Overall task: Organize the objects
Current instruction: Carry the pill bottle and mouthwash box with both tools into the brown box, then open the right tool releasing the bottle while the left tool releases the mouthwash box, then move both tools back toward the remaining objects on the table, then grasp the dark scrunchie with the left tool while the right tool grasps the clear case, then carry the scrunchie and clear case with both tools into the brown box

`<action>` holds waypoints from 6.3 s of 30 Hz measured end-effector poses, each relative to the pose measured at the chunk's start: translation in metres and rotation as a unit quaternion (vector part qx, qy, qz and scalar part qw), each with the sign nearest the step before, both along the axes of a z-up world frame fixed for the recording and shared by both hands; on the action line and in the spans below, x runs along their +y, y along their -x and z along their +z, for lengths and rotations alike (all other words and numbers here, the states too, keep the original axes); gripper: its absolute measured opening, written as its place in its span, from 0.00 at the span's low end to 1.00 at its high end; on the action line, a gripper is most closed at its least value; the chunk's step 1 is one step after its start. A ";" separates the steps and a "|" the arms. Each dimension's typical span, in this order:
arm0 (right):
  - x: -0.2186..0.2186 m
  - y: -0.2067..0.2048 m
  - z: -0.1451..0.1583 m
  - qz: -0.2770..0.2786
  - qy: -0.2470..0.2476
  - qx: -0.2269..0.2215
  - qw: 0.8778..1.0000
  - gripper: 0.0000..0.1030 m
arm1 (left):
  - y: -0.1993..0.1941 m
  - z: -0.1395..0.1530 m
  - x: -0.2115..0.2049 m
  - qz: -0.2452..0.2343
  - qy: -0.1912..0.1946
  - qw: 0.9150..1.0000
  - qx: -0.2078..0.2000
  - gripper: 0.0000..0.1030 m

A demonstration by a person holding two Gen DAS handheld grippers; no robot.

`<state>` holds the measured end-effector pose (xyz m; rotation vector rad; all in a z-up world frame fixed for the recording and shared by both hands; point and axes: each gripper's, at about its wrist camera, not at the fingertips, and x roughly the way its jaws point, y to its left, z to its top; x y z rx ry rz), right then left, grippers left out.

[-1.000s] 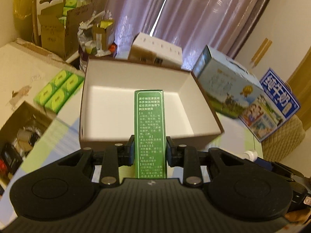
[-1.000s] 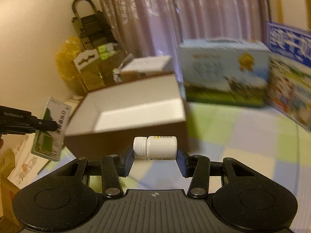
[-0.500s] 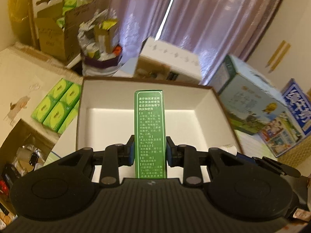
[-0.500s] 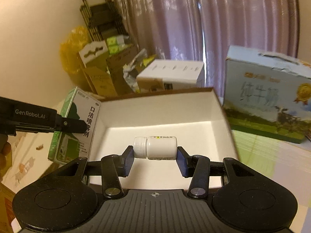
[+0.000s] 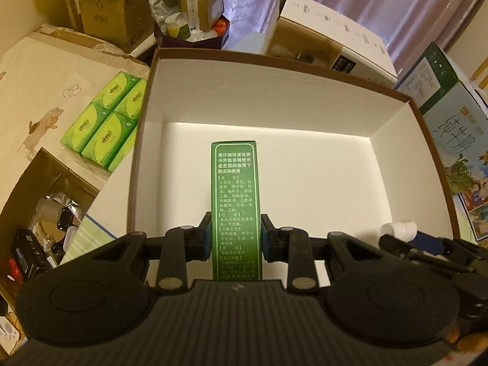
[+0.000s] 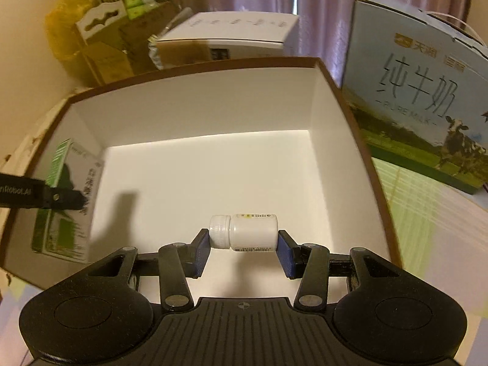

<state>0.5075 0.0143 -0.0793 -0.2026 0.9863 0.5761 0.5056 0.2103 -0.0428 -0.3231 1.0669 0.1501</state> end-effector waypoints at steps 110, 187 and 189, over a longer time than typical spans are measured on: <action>-0.214 0.254 0.044 -0.096 -0.082 0.002 0.992 0.67 | 0.243 -0.047 -0.100 -0.153 -0.051 0.987 0.001 0.73; -0.017 0.073 0.115 0.022 -0.150 -0.062 0.987 0.26 | 0.065 0.084 -0.074 -0.107 -0.051 0.982 -0.150 0.20; -0.008 0.063 0.108 0.015 -0.149 -0.059 0.987 0.26 | 0.056 0.077 -0.070 -0.103 -0.048 0.983 -0.143 0.20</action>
